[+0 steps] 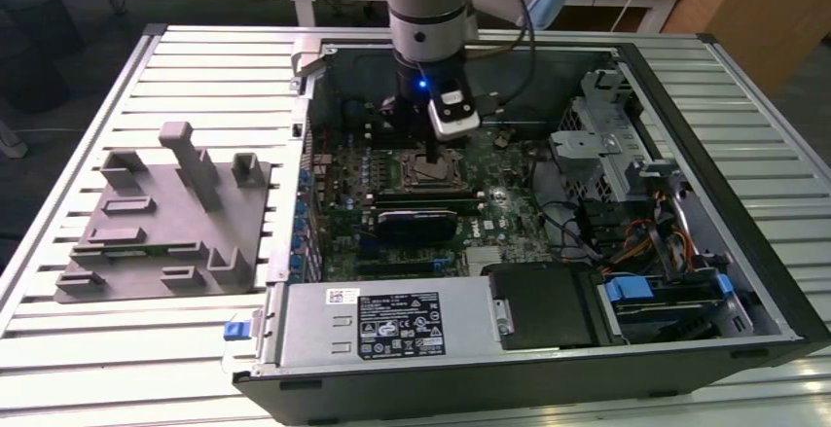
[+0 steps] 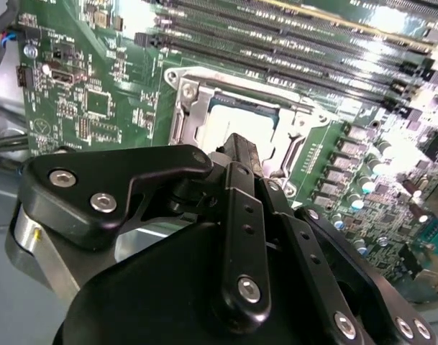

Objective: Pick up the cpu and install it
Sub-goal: 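Install the first cpu locking lever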

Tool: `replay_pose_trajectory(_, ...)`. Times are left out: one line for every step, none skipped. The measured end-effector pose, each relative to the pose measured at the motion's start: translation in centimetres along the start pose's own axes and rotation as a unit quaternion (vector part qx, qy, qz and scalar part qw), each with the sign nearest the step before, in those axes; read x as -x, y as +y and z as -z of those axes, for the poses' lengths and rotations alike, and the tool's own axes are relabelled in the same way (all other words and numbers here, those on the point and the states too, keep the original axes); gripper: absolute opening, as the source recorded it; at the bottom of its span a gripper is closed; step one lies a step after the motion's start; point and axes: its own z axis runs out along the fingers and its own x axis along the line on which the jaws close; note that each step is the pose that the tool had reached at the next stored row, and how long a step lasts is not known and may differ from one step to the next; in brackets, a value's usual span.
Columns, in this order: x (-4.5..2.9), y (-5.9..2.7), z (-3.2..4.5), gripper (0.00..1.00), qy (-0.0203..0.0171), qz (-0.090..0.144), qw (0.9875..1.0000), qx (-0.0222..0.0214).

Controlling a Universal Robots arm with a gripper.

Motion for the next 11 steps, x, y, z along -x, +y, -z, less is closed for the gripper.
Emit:
replay_pose_trajectory(0.12,-0.03,-0.01,0.11,0.002,0.0,1.0,-0.0009)
replay_pose_trajectory(0.24,-0.05,-0.03,0.11,0.0043,0.0,1.0,-0.0017)
replay_pose_trajectory(0.33,-0.07,-0.04,0.11,0.0061,0.0,1.0,-0.0023)
replay_pose_trajectory(0.42,-0.08,-0.05,0.11,0.0076,0.0,1.0,-0.0028)
replay_pose_trajectory(0.51,-0.07,-0.07,0.11,0.009,0.0,1.0,-0.0034)
replay_pose_trajectory(0.6,-0.05,-0.08,0.11,0.0106,0.0,0.9999,-0.0045)
replay_pose_trajectory(0.64,-0.04,-0.08,0.11,0.0114,0.0,0.9999,-0.0053)
replay_pose_trajectory(0.68,-0.04,-0.08,0.11,0.0119,0.0,0.9999,-0.0058)
replay_pose_trajectory(0.69,-0.03,-0.08,0.11,0.0123,0.0,0.9999,-0.0061)
replay_pose_trajectory(0.7,-0.03,-0.04,0.11,0.0124,0.0,0.9999,-0.0063)
replay_pose_trajectory(0.71,-0.03,0.03,0.11,0.0124,0.0,0.9999,-0.0063)
